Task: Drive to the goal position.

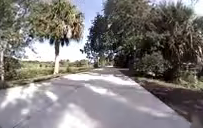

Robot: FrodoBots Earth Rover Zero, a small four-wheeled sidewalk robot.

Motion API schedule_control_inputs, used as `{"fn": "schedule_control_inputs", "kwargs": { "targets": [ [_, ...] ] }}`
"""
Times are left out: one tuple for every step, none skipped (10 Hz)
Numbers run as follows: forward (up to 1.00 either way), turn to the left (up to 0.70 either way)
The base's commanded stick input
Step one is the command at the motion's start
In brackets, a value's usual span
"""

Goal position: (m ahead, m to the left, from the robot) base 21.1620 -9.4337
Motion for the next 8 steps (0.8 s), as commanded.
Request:
{"fn": "schedule_control_inputs", "kwargs": {
  "targets": [
    [1.00, 0.00],
    [1.00, 0.00],
    [1.00, 0.00],
    [1.00, 0.00],
    [1.00, 0.00],
    [1.00, 0.00],
    [1.00, 0.00],
    [1.00, 0.00]
  ]
}}
